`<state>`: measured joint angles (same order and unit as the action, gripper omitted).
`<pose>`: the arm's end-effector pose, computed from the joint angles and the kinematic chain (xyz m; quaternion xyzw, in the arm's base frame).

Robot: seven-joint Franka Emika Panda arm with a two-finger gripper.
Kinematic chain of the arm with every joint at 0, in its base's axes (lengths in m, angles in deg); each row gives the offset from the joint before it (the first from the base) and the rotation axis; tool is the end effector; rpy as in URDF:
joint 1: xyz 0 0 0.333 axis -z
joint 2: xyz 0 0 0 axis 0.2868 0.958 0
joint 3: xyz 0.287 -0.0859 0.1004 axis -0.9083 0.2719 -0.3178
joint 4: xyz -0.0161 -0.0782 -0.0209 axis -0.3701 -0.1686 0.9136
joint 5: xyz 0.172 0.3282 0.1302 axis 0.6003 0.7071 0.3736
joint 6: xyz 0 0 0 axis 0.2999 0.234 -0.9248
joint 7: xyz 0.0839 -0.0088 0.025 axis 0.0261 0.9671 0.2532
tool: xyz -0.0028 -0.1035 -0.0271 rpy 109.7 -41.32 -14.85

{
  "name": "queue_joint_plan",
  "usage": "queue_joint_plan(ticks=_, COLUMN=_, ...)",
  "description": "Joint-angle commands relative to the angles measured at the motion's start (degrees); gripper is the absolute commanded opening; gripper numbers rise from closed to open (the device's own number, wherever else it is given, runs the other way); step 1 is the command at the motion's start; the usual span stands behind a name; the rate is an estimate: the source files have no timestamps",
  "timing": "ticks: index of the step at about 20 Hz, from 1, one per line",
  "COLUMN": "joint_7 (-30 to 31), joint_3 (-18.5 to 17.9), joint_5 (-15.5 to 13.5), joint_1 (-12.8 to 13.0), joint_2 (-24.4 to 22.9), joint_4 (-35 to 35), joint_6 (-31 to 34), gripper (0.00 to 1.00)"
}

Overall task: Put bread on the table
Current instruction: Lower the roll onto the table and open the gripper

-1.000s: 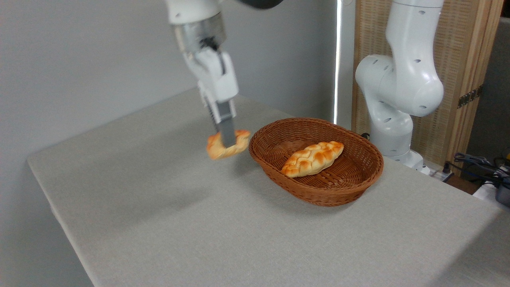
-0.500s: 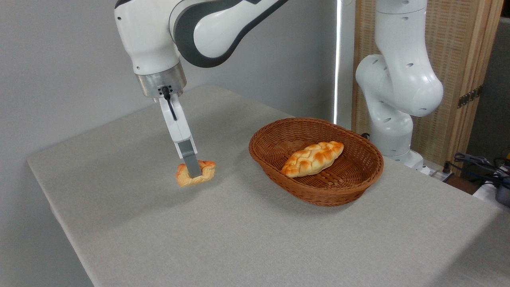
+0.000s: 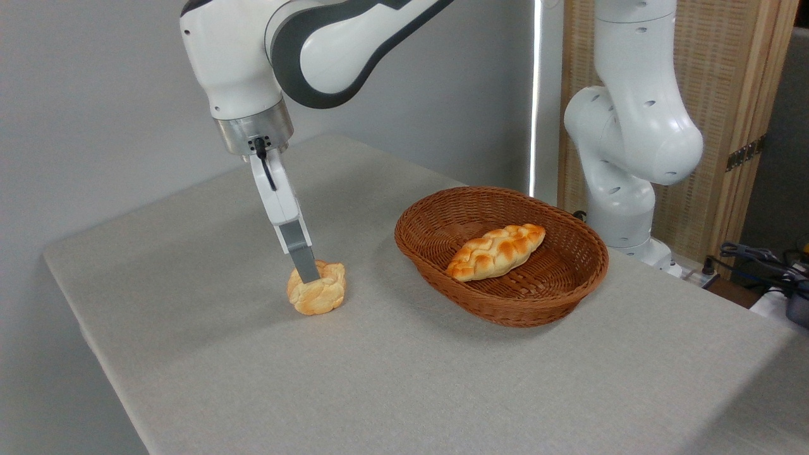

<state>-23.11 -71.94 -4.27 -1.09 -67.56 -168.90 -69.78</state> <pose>0.5451 -0.1760 0.4698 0.8305 -0.5560 -0.0339 0.0001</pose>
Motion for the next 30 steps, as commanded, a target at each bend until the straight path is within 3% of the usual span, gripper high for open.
queue_joint_plan(ticks=1, joint_7=-0.76, joint_3=-0.08, joint_5=0.32, joint_1=-0.1, joint_2=0.22, joint_4=0.7, joint_6=0.59, gripper=1.0)
queue_joint_plan(ticks=6, joint_7=-0.85, joint_3=-0.25, joint_5=5.14, joint_1=-0.19, joint_2=0.13, joint_4=1.05, joint_6=-0.46, gripper=1.0)
queue_joint_plan(ticks=13, joint_7=-1.55, joint_3=-0.69, joint_5=7.17, joint_1=-0.72, joint_2=-0.31, joint_4=1.58, joint_6=-1.87, gripper=1.0)
queue_joint_plan(ticks=14, joint_7=-1.55, joint_3=-0.69, joint_5=8.83, joint_1=-0.72, joint_2=-0.31, joint_4=1.58, joint_6=-1.87, gripper=1.0)
queue_joint_plan(ticks=18, joint_7=-1.73, joint_3=-0.69, joint_5=10.25, joint_1=-0.72, joint_2=-0.31, joint_4=1.67, joint_6=-2.22, gripper=1.0)
queue_joint_plan(ticks=21, joint_7=-2.6, joint_3=-0.61, joint_5=13.32, joint_1=-0.72, joint_2=-0.31, joint_4=1.58, joint_6=-2.31, gripper=1.0)
queue_joint_plan(ticks=24, joint_7=-2.43, joint_3=-0.61, joint_5=12.54, joint_1=-0.72, joint_2=-0.31, joint_4=1.67, joint_6=-2.48, gripper=1.0)
queue_joint_plan(ticks=26, joint_7=-1.73, joint_3=-0.69, joint_5=9.91, joint_1=-0.81, joint_2=-0.57, joint_4=1.67, joint_6=-2.4, gripper=1.0)
queue_joint_plan(ticks=27, joint_7=-1.12, joint_3=-0.78, joint_5=5.98, joint_1=-0.81, joint_2=-0.66, joint_4=1.67, joint_6=-2.31, gripper=1.0)
queue_joint_plan(ticks=29, joint_7=0.02, joint_3=-0.87, joint_5=1.49, joint_1=-0.81, joint_2=-0.83, joint_4=1.67, joint_6=-2.31, gripper=1.0)
queue_joint_plan(ticks=30, joint_7=0.12, joint_3=-0.87, joint_5=0.85, joint_1=-0.81, joint_2=-0.84, joint_4=1.67, joint_6=-2.31, gripper=1.0)
